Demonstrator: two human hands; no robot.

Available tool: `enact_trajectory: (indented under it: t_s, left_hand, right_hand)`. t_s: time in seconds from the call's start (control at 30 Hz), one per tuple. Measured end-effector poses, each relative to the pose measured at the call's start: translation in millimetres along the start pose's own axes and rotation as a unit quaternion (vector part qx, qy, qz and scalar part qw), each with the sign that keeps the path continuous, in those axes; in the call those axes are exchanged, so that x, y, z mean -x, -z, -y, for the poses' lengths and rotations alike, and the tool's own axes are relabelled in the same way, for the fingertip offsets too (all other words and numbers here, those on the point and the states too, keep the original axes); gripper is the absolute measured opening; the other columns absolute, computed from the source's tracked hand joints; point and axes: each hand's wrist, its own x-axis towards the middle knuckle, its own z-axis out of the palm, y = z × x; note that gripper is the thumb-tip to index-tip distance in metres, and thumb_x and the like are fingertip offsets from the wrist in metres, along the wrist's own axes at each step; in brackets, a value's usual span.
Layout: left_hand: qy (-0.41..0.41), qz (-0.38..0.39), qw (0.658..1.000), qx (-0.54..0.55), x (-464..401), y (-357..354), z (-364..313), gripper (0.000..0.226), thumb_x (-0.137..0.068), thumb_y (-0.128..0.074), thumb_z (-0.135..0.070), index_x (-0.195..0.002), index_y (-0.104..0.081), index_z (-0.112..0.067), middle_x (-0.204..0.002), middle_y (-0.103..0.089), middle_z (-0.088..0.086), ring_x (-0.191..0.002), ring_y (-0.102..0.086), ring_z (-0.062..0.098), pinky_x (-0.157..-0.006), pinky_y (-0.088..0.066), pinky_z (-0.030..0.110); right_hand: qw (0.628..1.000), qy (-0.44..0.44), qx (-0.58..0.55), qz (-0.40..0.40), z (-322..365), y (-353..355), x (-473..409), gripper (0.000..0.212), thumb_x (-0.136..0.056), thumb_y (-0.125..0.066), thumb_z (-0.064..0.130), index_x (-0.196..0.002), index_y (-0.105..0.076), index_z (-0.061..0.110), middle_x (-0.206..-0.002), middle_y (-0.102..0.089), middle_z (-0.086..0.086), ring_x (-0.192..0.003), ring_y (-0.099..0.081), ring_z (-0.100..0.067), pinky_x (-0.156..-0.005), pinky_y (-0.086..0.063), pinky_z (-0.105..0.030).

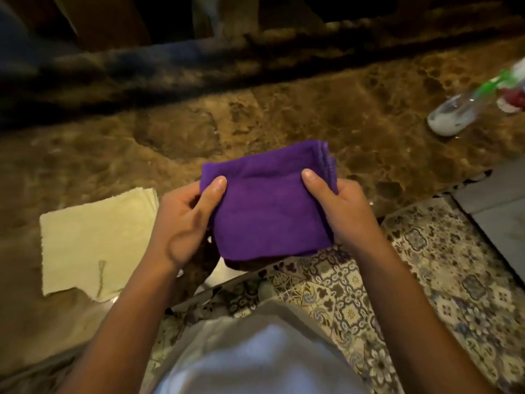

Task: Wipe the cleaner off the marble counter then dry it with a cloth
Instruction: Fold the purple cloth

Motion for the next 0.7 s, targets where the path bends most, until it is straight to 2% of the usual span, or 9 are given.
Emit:
enact_trajectory:
  t_s: [0.07, 0.17, 0.3, 0.4, 0.47, 0.53, 0.6, 0.67, 0.7]
  left_hand:
    - [0.011, -0.053, 0.998, -0.034, -0.5, 6.1, 7.0, 0.04, -0.089, -0.058, -0.059, -0.073, -0.068, -0.023, -0.058, -0.054, -0.018, -0.056, -0.043, -0.002, -0.052, -0.036, 0.022]
    - [0.032, -0.127, 0.989, -0.066, 1.5, 16.6, 14.3, 0.022, -0.087, -0.061, -0.058, -0.08, -0.075, -0.042, -0.067, -0.068, -0.018, -0.063, -0.052, -0.004, -0.06, -0.044, 0.024]
    - [0.057, -0.185, 0.968, -0.16, 1.7, 19.7, 19.9, 0.033, -0.087, -0.063, -0.057, -0.093, -0.077, -0.027, -0.084, -0.077, -0.002, -0.076, -0.066, 0.014, -0.074, -0.052, 0.042]
    - [0.074, -0.193, 0.933, -0.294, -1.6, 21.2, 22.7, 0.039, -0.088, -0.062, -0.056, -0.091, -0.077, -0.02, -0.077, -0.074, 0.001, -0.074, -0.069, 0.026, -0.07, -0.053, 0.046]
    - [0.098, -0.185, 0.908, -0.364, -4.0, 24.0, 24.7, 0.038, -0.09, -0.064, -0.057, -0.088, -0.076, -0.021, -0.073, -0.072, -0.001, -0.074, -0.068, 0.026, -0.064, -0.051, 0.043]
    - [0.111, -0.178, 0.884, -0.419, -7.1, 26.7, 27.2, 0.033, -0.092, -0.066, -0.056, -0.085, -0.073, -0.025, -0.068, -0.065, -0.008, -0.071, -0.064, 0.023, -0.055, -0.041, 0.034]
    - [0.115, -0.173, 0.863, -0.461, -10.7, 26.9, 28.2, 0.031, -0.093, -0.064, -0.057, -0.086, -0.072, -0.027, -0.069, -0.059, -0.011, -0.069, -0.057, 0.019, -0.052, -0.032, 0.03]
    - [0.114, -0.167, 0.849, -0.488, -13.7, 26.0, 30.2, 0.032, -0.093, -0.063, -0.058, -0.09, -0.073, -0.027, -0.073, -0.061, -0.01, -0.071, -0.059, 0.02, -0.053, -0.032, 0.03]
    - [0.114, -0.161, 0.844, -0.498, -14.7, 25.4, 31.6, 0.032, -0.093, -0.063, -0.057, -0.092, -0.074, -0.027, -0.075, -0.063, -0.009, -0.074, -0.062, 0.022, -0.053, -0.033, 0.029]
  right_hand:
    - [0.998, 0.013, 0.005, 0.066, -3.3, -5.4, -24.7, 0.029, -0.089, -0.074, 0.041, -0.081, -0.079, 0.013, -0.076, -0.076, 0.008, -0.072, -0.068, -0.003, -0.062, -0.052, -0.022]
    - [0.986, 0.007, 0.01, 0.164, -12.1, -16.0, -57.2, 0.011, -0.09, -0.079, 0.027, -0.08, -0.083, 0.023, -0.079, -0.08, 0.007, -0.073, -0.069, -0.004, -0.063, -0.054, -0.021]
    - [0.972, -0.002, 0.052, 0.23, -23.0, -31.2, -92.6, 0.02, -0.087, -0.082, 0.028, -0.087, -0.08, 0.008, -0.086, -0.082, -0.001, -0.073, -0.072, -0.008, -0.065, -0.057, -0.026]
    - [0.96, -0.02, 0.086, 0.266, -31.7, -39.4, -108.4, 0.02, -0.086, -0.083, 0.029, -0.089, -0.081, 0.009, -0.086, -0.082, -0.002, -0.079, -0.076, -0.012, -0.069, -0.058, -0.032]
    - [0.954, -0.029, 0.099, 0.281, -38.3, -43.0, -112.4, 0.015, -0.087, -0.082, 0.029, -0.084, -0.081, 0.014, -0.082, -0.082, 0.005, -0.075, -0.074, -0.008, -0.067, -0.056, -0.03]
    - [0.953, -0.022, 0.125, 0.274, -43.2, -46.6, -113.7, 0.016, -0.087, -0.081, 0.031, -0.08, -0.08, 0.017, -0.078, -0.081, 0.006, -0.069, -0.072, -0.005, -0.064, -0.053, -0.029]
    - [0.952, -0.011, 0.17, 0.254, -46.2, -50.9, -114.4, 0.024, -0.086, -0.081, 0.038, -0.082, -0.08, 0.014, -0.079, -0.081, -0.003, -0.071, -0.074, -0.014, -0.063, -0.053, -0.035]
    - [0.946, 0.008, 0.226, 0.234, -48.1, -54.7, -113.8, 0.033, -0.084, -0.08, 0.045, -0.082, -0.079, 0.012, -0.078, -0.079, -0.005, -0.074, -0.074, -0.023, -0.065, -0.054, -0.04]
    - [0.942, 0.022, 0.253, 0.221, -48.9, -55.8, -112.9, 0.035, -0.084, -0.079, 0.048, -0.079, -0.078, 0.014, -0.075, -0.077, -0.002, -0.072, -0.073, -0.022, -0.062, -0.052, -0.038]
